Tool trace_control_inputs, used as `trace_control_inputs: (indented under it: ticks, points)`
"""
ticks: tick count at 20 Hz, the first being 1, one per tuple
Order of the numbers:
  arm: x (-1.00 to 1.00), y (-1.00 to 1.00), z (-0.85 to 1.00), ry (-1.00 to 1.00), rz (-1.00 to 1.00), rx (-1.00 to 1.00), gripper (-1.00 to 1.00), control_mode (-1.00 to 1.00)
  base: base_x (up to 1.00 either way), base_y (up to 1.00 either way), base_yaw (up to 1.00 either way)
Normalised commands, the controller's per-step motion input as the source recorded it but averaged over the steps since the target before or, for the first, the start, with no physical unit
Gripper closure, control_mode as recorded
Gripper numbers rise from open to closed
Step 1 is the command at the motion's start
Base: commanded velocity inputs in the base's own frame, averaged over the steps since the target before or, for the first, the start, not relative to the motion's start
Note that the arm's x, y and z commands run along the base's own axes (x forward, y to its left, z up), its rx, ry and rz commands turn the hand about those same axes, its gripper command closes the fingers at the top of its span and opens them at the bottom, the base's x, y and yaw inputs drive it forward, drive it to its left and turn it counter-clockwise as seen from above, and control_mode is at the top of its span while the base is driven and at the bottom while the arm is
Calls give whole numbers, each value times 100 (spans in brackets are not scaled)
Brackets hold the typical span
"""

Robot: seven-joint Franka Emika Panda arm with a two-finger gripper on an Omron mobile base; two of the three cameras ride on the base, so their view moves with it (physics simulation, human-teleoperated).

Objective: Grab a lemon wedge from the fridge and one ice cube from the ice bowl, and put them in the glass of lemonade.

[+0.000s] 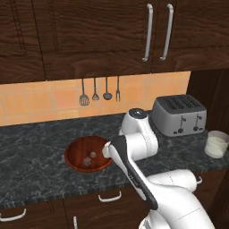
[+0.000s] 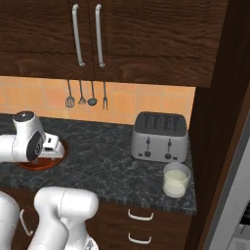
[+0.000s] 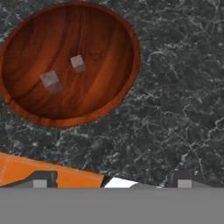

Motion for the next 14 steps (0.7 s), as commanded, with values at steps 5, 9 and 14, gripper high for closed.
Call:
trace_control_inputs:
  ticks: [5,9,14]
  points:
    - [52,82,-33,8,25,9,-100,-100,0,0,0]
    - [44,77,-22,17,23,2,-100,-100,0,0,0]
    - [37,71,-24,18,10,-3,-100,-100,0,0,0]
